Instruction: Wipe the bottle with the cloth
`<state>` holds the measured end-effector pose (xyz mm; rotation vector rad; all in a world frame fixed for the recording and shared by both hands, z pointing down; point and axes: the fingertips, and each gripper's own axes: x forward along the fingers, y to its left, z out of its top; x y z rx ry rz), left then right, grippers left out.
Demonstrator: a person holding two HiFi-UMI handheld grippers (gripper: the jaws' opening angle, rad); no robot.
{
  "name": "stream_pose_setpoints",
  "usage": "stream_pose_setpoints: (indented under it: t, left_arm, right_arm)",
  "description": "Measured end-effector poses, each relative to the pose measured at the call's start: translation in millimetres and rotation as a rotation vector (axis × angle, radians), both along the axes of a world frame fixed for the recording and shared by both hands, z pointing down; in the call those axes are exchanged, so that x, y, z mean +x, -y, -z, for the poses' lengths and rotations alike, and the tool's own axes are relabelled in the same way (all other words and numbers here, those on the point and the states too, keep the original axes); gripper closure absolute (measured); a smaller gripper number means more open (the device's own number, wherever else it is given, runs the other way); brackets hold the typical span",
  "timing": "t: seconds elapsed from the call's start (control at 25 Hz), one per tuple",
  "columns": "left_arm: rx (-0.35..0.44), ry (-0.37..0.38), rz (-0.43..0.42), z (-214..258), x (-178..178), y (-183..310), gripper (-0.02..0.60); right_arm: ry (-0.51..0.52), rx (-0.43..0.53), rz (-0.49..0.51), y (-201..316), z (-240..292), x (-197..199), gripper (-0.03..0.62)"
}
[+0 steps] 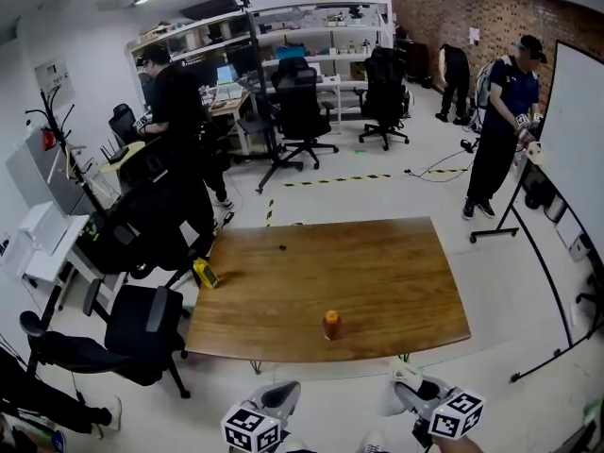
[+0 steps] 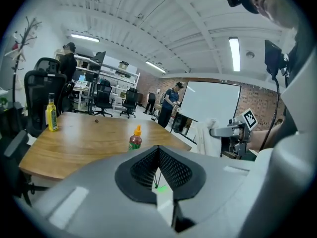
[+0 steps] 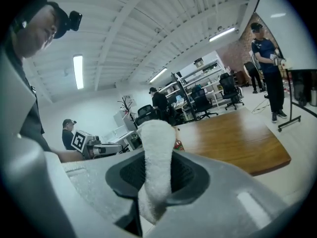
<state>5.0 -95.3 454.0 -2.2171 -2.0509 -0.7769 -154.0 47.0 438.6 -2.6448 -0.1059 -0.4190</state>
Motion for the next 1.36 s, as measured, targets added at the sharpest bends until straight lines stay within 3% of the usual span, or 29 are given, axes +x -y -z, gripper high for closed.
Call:
stream_pose_setpoints:
  t: [0.2, 1.04, 1.24, 1.36]
  left_arm:
    - [-0.059, 0.087, 0.018, 10.6, 11.5, 12.9, 0.566]
    - [-0.076, 0.05, 0.012, 17.8, 17.9, 34.8, 0.566]
    - [-0.088, 0.009, 0.007, 28.6, 14.0, 30.7, 0.566]
    - [-0.099, -0.014, -0.003, 34.4, 13.8, 33.0, 0.566]
  right_arm:
    - [0.023, -0.002, -0.021, 24.9, -5.1, -2.3, 0.517]
    - [0.072, -0.055, -0.03, 50.6, -2.2, -0.6, 0.52]
    - [0.089, -0.195, 0.01, 54.5, 11.5, -0.2, 0.52]
    - [0.08, -0.191, 0.023, 58.4, 13.0, 5.0, 0.52]
